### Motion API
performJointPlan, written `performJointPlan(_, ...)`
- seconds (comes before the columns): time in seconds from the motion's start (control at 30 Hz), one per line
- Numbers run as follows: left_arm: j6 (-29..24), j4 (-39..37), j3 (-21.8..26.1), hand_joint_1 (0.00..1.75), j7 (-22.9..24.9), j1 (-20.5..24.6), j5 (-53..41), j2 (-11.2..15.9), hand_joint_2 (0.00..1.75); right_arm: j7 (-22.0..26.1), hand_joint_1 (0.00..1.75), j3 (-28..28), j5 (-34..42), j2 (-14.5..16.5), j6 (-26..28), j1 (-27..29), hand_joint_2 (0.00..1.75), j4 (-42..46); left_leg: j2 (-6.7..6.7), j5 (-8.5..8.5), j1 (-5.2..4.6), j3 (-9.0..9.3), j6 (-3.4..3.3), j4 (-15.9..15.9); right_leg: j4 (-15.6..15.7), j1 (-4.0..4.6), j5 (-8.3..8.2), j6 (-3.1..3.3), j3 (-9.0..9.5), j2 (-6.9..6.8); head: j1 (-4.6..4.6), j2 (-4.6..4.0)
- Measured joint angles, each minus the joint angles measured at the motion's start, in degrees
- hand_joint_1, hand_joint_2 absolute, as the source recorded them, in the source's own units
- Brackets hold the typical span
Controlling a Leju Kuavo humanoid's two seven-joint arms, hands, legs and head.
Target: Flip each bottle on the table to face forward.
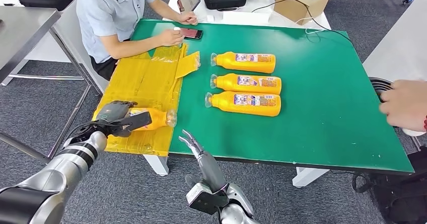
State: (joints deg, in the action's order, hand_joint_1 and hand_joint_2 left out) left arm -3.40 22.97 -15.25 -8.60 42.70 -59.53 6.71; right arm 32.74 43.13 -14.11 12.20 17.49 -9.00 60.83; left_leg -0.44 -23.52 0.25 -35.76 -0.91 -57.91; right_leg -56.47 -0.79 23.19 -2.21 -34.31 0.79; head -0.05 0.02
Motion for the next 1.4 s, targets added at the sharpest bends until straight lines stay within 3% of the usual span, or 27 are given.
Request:
performJointPlan(0.2, 1.7, -0.4, -0.7, 0.00, -2.1, 0.3, 1.0, 0.3, 1.75, 0.4, 0.00, 0.0, 0.5, 0.1, -0.1, 0.0, 0.00, -0.8, 0.01, 0.00, 0.00, 0.10, 0.00, 0.0, 0.0, -0.03, 0.00, 0.01, 0.11, 0.00, 0.01, 0.00)
performJointPlan(0.4, 11.1, 0.6, 2.7, 0.00, -18.4, -1.7, 14.7, 0.2, 1.75, 0.9, 0.00, 0.3, 1.5, 0.7, -1.1, -0.1, 0.00, -2.0, -0.21, 0.00, -0.01, 0.12, 0.00, 0.0, 0.0, -0.06, 0.10, 0.01, 0.21, -0.14, 0.01, 0.00)
performJointPlan(0.6, 13.4, 1.8, 4.5, 0.00, -22.3, -3.2, 18.2, 0.2, 1.75, 1.3, 0.00, 0.4, 1.8, 1.0, -1.6, -0.4, 0.00, -3.0, -0.46, -0.01, -0.02, 0.16, 0.00, 0.0, 0.0, -0.09, 0.24, -0.05, 0.37, -0.34, 0.01, 0.00)
performJointPlan(0.8, 17.8, 7.8, 6.8, 0.00, -28.5, -8.2, 33.3, -2.0, 1.75, 1.5, 0.00, 0.6, 1.8, 1.3, -2.2, -0.7, 0.00, -4.0, -0.45, -0.01, -0.03, 0.11, -0.01, 0.0, 0.0, -0.13, 0.22, -0.08, 0.27, -0.34, 0.03, 0.00)
performJointPlan(0.93, 18.0, 15.9, 8.3, 0.00, -29.6, -12.8, 43.7, -5.0, 1.75, 1.7, 0.00, 0.8, 1.2, 1.5, -2.1, -1.2, 0.00, -4.8, -0.45, 0.00, -0.04, -0.08, -0.02, 0.0, 0.0, -0.14, 0.20, -0.11, 0.08, -0.35, 0.03, 0.00)
performJointPlan(1.13, 10.9, 32.1, 8.5, 0.00, -30.8, -18.4, 51.5, -8.3, 1.75, 1.8, 0.00, 0.9, 1.0, 1.6, -1.5, -1.4, 0.00, -5.7, -0.44, -0.01, -0.03, -0.19, -0.01, 0.0, 0.0, -0.13, 0.20, -0.12, -0.04, -0.34, 0.02, 0.00)
performJointPlan(1.3, 12.7, 46.1, 8.7, 0.00, -24.6, -22.3, 68.5, -11.9, 1.75, 2.5, 0.00, 0.9, 0.1, 1.5, 0.3, -1.4, 0.00, -6.2, -0.45, -0.02, -0.03, -0.31, -0.02, 0.0, 0.0, -0.12, 0.22, -0.11, -0.16, -0.35, 0.02, 0.00)
performJointPlan(1.4, 13.3, 52.3, 8.6, 0.00, -23.2, -24.8, 73.8, -13.7, 1.75, 3.9, 0.00, 0.7, 0.3, 1.2, 2.6, -1.0, 0.00, -6.0, -0.43, -0.04, -0.04, -0.33, -0.03, 0.0, 0.0, -0.14, 0.22, -0.11, -0.17, -0.34, 0.01, 0.00)
